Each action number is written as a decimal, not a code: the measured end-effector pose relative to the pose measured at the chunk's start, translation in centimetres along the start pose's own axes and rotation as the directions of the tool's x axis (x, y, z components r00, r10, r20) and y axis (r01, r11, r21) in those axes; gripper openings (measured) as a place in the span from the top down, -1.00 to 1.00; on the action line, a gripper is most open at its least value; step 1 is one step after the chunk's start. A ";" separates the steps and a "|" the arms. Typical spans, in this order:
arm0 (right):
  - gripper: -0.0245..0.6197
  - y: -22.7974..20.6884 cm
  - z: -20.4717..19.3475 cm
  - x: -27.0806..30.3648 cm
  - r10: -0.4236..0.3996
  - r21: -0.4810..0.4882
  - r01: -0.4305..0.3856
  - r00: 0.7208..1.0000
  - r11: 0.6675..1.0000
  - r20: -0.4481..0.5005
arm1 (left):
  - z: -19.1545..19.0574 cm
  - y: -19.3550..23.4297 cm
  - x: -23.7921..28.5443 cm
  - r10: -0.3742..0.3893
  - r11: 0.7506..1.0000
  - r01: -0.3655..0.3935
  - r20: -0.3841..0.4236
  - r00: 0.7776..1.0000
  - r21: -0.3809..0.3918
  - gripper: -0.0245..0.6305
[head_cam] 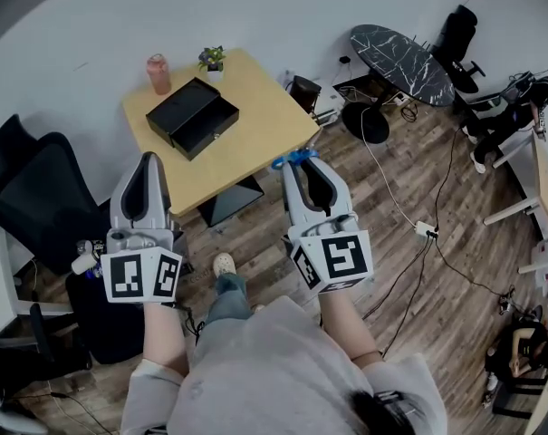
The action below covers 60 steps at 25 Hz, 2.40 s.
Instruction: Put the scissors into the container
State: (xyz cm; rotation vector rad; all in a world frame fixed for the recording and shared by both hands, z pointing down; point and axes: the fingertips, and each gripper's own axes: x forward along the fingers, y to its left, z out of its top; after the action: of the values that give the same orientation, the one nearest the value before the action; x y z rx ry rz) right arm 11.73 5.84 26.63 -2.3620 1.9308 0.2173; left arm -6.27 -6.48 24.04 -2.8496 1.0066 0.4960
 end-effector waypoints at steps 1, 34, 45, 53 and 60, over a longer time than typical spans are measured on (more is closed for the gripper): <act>0.66 -0.2 -0.1 1.0 -0.002 -0.001 0.002 1.000 1.000 0.000 | -0.3 0.5 0.9 -0.001 1.000 0.001 0.002 1.000 -0.001 0.75; 0.66 -0.9 -7.3 27.4 0.014 -0.057 -0.018 0.997 0.998 -0.073 | -9.2 15.7 21.5 -0.057 0.998 0.055 -0.057 0.997 -0.025 0.75; 0.66 -2.4 -14.0 32.9 0.233 -0.137 -0.268 0.945 0.954 -0.229 | -11.1 16.7 24.7 0.068 0.997 -0.065 -0.069 0.995 0.047 0.75; 0.67 -1.8 -18.2 36.1 0.421 -0.228 -0.512 0.837 0.828 -0.350 | -12.5 18.2 25.2 0.225 0.973 -0.220 -0.086 0.971 0.066 0.75; 0.67 -0.7 -22.8 36.6 0.554 -0.278 -0.674 0.729 0.685 -0.401 | -13.1 18.7 24.6 0.353 0.934 -0.345 -0.085 0.932 0.091 0.75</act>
State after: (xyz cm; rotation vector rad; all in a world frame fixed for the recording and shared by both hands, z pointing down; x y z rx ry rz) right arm 20.87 -32.93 43.16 -1.8804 3.0718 0.3653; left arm 3.61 -38.14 28.96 -2.6588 1.5298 0.3312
